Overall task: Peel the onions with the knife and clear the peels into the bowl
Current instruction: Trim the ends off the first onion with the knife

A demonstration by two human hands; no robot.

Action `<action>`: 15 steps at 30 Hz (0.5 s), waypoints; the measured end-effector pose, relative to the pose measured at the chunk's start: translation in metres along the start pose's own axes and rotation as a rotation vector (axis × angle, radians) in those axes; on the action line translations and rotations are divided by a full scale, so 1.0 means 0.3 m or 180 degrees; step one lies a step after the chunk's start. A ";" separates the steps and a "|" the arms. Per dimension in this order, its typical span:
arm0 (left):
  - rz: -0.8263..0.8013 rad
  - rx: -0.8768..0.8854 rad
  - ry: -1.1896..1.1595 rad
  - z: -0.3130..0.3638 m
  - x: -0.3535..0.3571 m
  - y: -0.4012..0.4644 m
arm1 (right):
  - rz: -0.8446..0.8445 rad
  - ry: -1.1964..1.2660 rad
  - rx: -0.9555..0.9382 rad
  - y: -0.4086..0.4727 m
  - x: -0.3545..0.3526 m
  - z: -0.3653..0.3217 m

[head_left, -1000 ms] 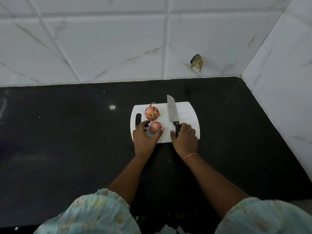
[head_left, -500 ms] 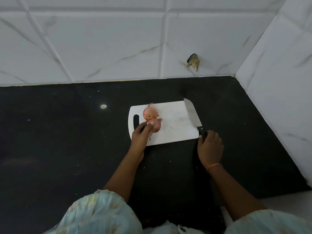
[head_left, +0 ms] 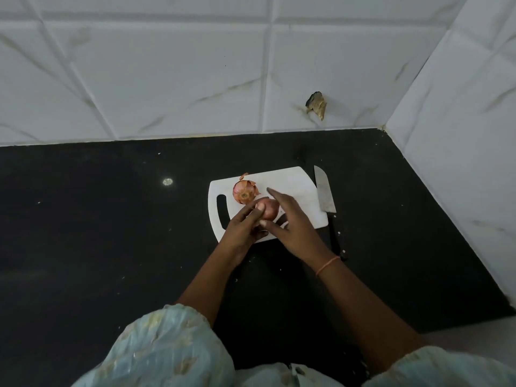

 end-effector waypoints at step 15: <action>-0.0204 -0.0035 -0.0207 -0.030 -0.033 0.021 | 0.1045 0.0747 0.0513 0.038 0.033 0.082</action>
Point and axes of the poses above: each hand's wrist, its own y-axis towards the middle knuckle, its own x-axis out of the palm, z = x × y, the point moved 3 cm from there along y, towards the middle knuckle, and after that the axes turned 13 degrees about y, right-handed, at the moved point
